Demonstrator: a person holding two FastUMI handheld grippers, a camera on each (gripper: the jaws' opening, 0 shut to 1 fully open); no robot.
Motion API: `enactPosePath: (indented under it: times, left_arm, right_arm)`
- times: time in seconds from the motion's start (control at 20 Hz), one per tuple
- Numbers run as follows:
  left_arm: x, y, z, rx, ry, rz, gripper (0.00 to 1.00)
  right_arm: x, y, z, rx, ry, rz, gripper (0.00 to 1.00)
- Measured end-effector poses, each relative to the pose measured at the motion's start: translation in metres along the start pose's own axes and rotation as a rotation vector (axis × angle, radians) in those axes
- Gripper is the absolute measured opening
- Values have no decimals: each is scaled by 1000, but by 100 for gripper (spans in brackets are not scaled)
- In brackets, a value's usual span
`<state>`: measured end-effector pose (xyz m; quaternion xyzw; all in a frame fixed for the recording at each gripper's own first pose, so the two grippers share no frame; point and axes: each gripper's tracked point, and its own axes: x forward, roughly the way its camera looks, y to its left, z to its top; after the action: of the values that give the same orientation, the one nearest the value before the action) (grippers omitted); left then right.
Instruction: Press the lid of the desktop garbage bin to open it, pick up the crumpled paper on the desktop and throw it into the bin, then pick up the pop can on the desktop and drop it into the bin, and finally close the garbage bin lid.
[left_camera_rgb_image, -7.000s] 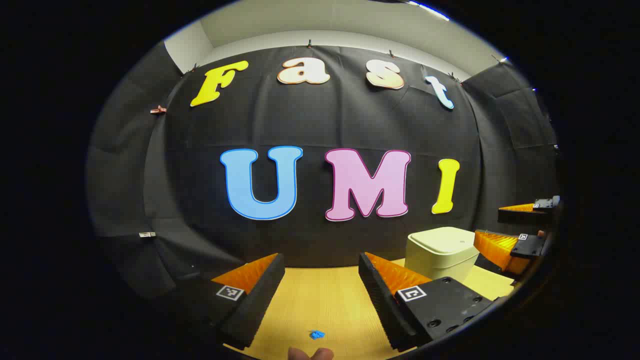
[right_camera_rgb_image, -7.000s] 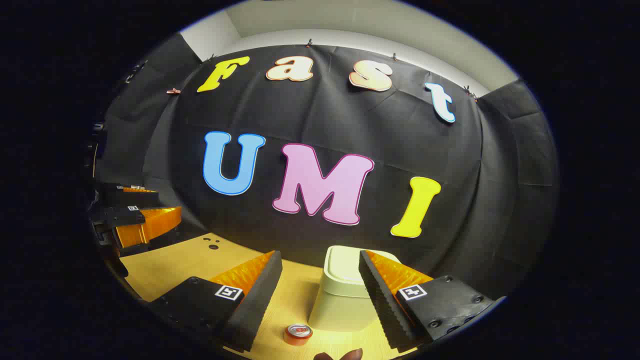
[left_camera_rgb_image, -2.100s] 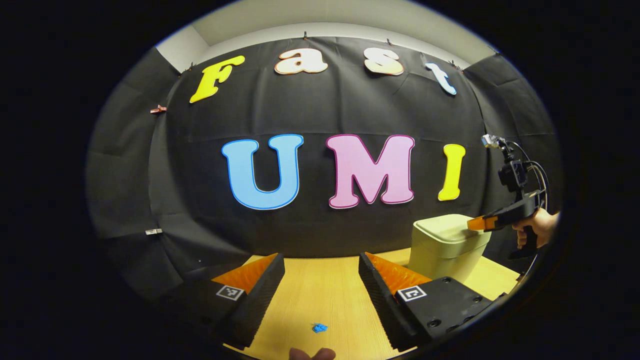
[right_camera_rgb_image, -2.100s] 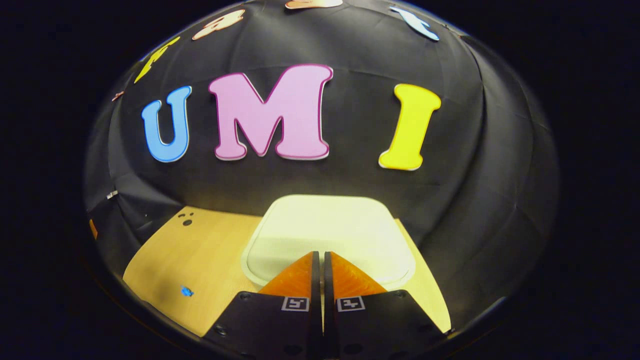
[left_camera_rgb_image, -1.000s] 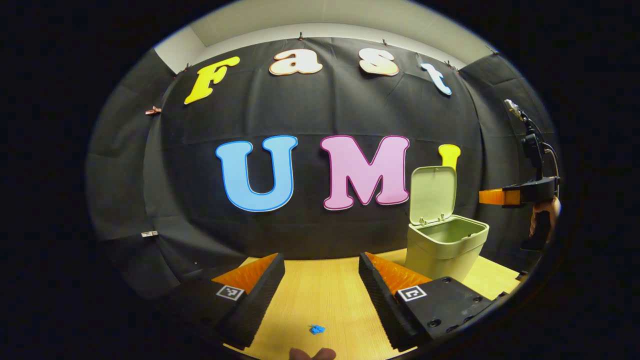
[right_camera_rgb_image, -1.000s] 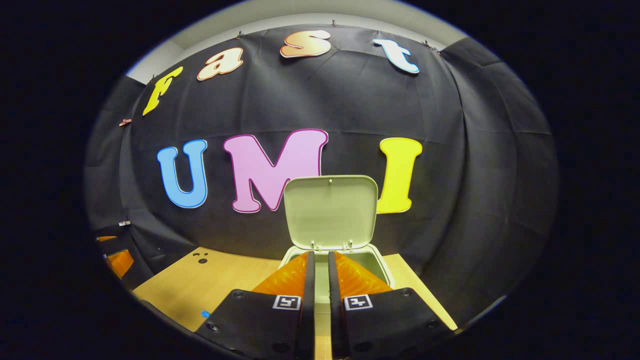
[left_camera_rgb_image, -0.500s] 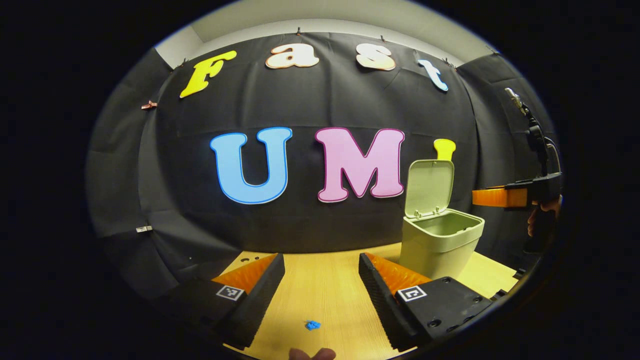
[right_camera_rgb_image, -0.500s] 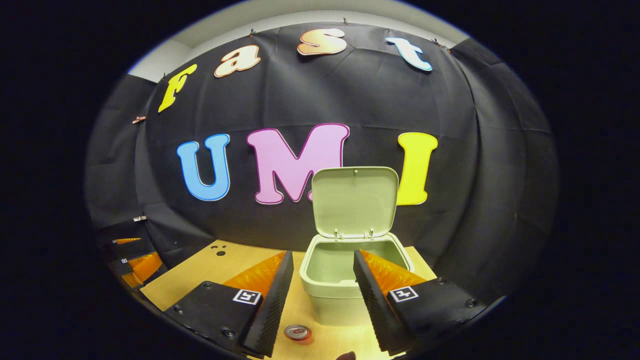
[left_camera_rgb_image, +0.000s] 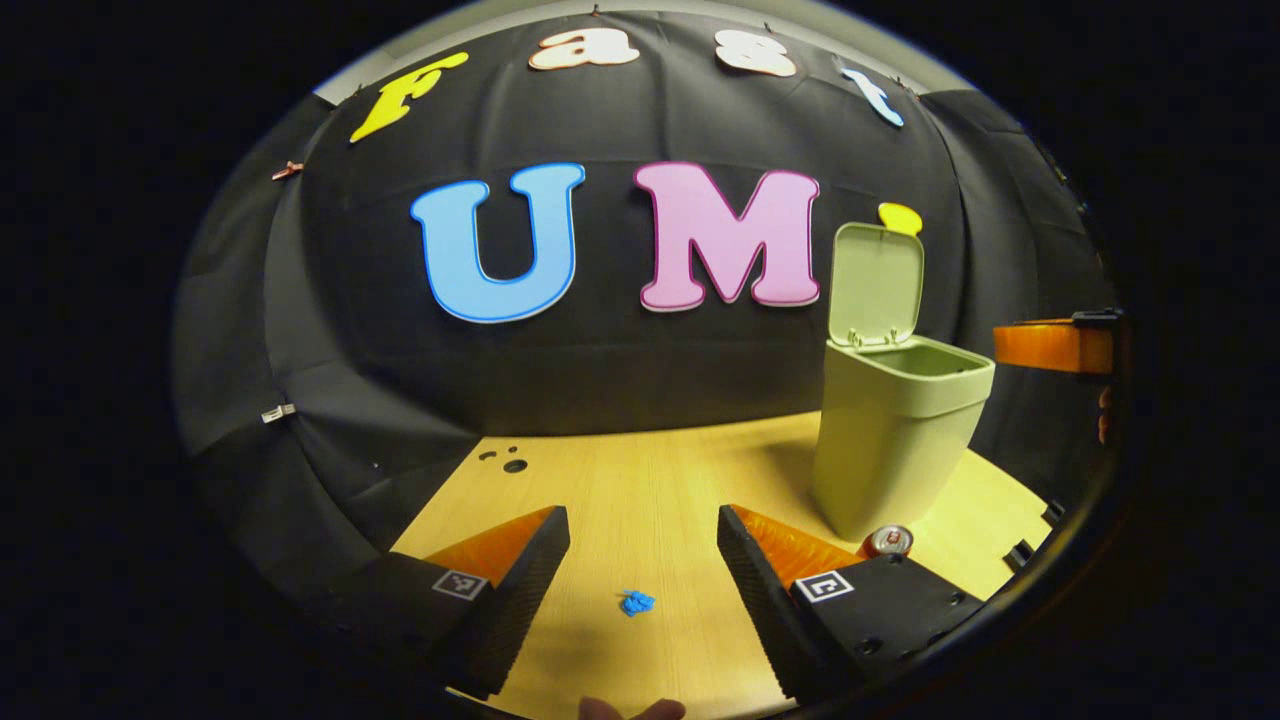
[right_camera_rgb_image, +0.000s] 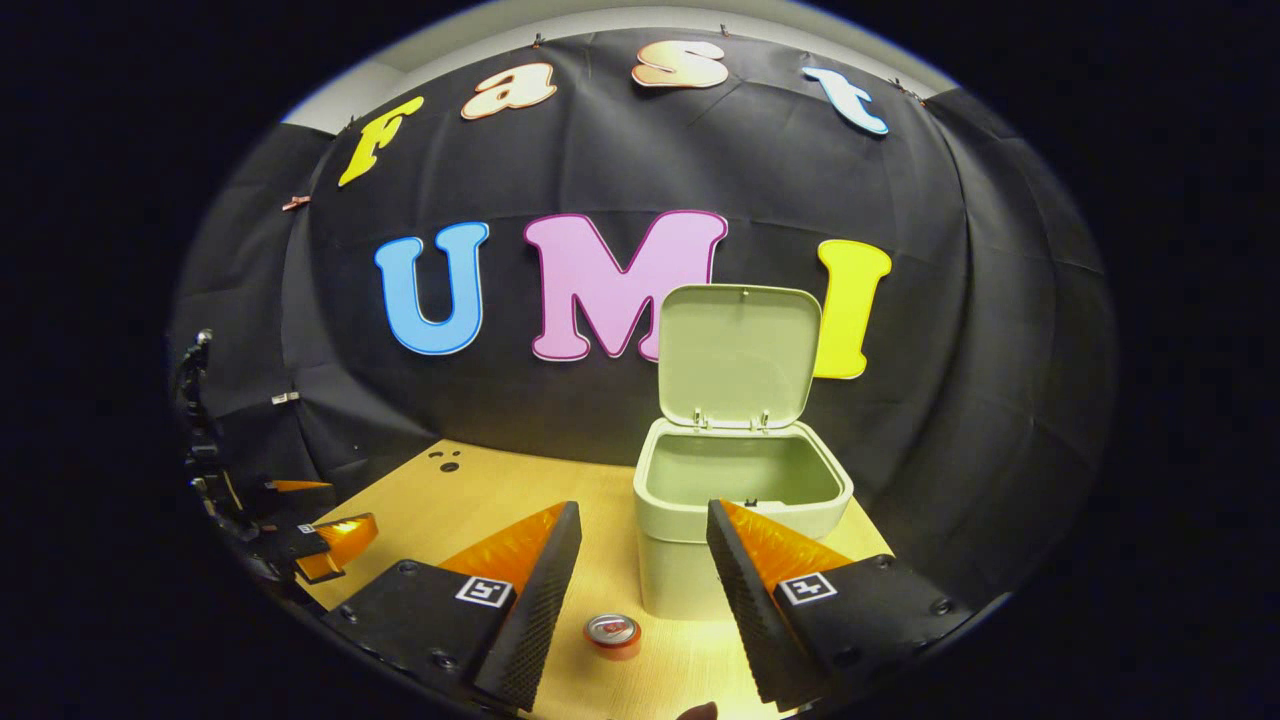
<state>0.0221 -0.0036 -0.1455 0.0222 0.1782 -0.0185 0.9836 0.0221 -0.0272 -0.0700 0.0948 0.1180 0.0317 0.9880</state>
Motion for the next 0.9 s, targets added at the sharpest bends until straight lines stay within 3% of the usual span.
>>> enactPosePath:
  times: [0.35, 0.7, 0.9]
  left_arm:
    - [52, 11, -61, -68, 180, 21, 94]
    - [98, 18, -130, -64, 339, 12, 93]
    - [120, 24, -159, -41, 402, 11, 87]
  right_arm:
    - [-6, 8, -17, 4, 42, -2, 81]
    - [-7, -6, -27, 18, 76, -46, 81]
    - [-9, -11, -32, 21, 100, -62, 81]
